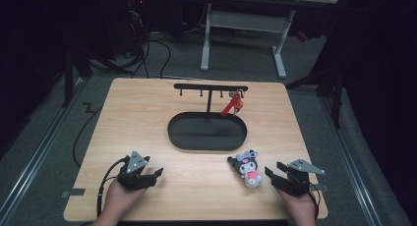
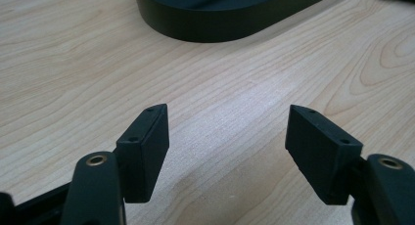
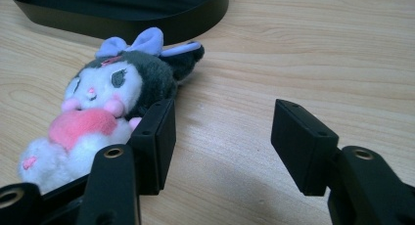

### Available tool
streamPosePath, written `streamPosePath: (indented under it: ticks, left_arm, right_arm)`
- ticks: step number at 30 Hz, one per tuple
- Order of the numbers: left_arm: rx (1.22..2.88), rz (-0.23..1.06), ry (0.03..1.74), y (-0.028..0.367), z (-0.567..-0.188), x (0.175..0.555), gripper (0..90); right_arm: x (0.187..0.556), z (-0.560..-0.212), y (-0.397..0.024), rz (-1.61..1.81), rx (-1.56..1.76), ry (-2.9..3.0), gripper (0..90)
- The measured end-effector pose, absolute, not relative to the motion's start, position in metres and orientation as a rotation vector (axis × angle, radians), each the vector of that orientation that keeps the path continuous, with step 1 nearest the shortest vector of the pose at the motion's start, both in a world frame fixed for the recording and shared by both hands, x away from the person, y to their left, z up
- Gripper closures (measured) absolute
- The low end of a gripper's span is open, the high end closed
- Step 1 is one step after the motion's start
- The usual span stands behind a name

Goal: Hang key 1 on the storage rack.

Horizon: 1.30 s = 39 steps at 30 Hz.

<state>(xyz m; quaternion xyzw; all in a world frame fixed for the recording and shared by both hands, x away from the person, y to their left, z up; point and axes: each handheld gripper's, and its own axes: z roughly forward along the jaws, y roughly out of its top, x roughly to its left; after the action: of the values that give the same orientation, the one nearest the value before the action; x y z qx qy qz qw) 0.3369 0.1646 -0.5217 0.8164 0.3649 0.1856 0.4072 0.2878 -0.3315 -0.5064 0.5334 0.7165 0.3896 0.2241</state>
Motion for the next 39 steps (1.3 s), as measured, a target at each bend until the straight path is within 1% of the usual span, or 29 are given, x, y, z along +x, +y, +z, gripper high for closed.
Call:
streamPosePath:
  ticks: [6,11,12,15,20,32,39]
  left_arm:
    - [2.055,0.477,0.909,0.166,-0.522,0.338,32.9]
    - [2.046,0.458,0.919,0.167,-0.524,0.338,32.9]
    - [2.050,0.476,0.896,0.166,-0.521,0.336,32.8]
    - [2.042,0.473,0.885,0.166,-0.519,0.335,32.7]
    - [2.034,0.474,0.871,0.166,-0.518,0.337,32.6]
    - [2.029,0.462,0.859,0.164,-0.517,0.337,32.5]
    - [2.037,0.459,0.856,0.164,-0.517,0.338,32.6]
  right_arm:
    - [0.290,-0.505,-0.331,1.069,1.494,1.973,41.2]
    - [0.294,-0.498,-0.329,1.058,1.522,1.970,41.2]
    - [0.299,-0.494,-0.330,1.028,1.556,1.951,41.3]
    - [0.302,-0.492,-0.329,0.970,1.593,1.951,42.8]
    - [0.305,-0.486,-0.324,0.843,1.598,2.033,40.1]
    - [0.309,-0.475,-0.308,0.689,1.590,2.169,40.0]
    - [0.317,-0.468,-0.306,0.623,1.609,2.239,35.8]
